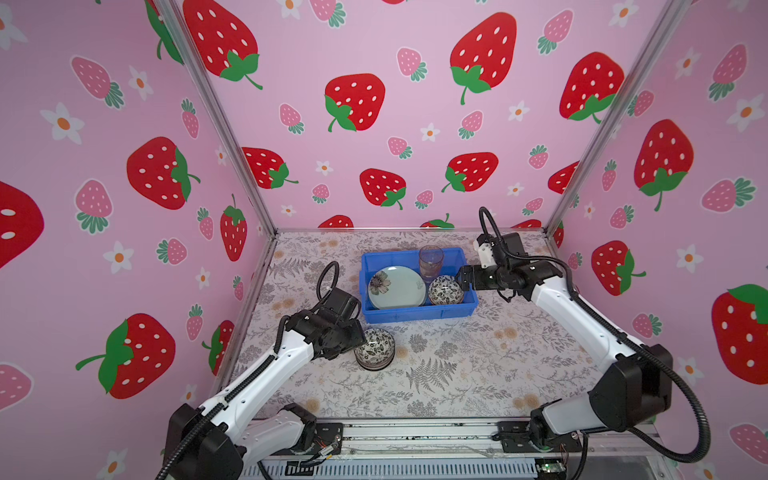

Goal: Place the mixed dishes into the plastic bin
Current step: 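Close the left gripper on the rim of the next leaf-patterned bowl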

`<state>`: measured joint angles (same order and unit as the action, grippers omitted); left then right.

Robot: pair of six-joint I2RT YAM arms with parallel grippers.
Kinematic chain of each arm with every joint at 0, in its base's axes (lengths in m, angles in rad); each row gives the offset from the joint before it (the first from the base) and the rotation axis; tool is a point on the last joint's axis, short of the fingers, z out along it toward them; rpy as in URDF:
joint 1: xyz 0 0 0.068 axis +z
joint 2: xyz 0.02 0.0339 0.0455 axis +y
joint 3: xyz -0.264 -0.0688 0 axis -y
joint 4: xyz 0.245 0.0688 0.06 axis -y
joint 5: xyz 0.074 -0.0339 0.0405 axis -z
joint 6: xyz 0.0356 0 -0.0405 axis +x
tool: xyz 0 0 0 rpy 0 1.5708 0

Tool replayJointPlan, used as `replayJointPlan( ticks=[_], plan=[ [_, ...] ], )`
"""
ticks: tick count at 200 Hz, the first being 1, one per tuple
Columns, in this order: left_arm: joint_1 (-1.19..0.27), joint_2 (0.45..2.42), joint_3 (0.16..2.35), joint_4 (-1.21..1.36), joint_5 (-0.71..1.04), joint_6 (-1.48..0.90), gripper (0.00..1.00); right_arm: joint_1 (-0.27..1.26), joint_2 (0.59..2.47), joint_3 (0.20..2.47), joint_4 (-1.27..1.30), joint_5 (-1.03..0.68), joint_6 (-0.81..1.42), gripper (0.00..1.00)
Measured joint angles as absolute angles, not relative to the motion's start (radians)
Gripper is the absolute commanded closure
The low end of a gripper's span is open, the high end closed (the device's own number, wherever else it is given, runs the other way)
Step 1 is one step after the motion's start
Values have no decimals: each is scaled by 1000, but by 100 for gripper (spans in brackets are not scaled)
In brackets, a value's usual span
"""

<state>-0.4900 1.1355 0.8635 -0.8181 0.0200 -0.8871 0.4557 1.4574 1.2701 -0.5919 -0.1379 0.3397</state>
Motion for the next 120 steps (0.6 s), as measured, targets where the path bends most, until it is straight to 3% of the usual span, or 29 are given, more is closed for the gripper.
replayJointPlan(
  ticks=[89, 120],
  plan=[
    [-499, 1220, 844, -763, 53, -881, 65, 442, 1451, 1192, -573, -195, 342, 4],
    [-500, 1218, 842, -760, 53, -879, 70, 442, 1451, 1191, -562, -210, 342, 4]
  ],
)
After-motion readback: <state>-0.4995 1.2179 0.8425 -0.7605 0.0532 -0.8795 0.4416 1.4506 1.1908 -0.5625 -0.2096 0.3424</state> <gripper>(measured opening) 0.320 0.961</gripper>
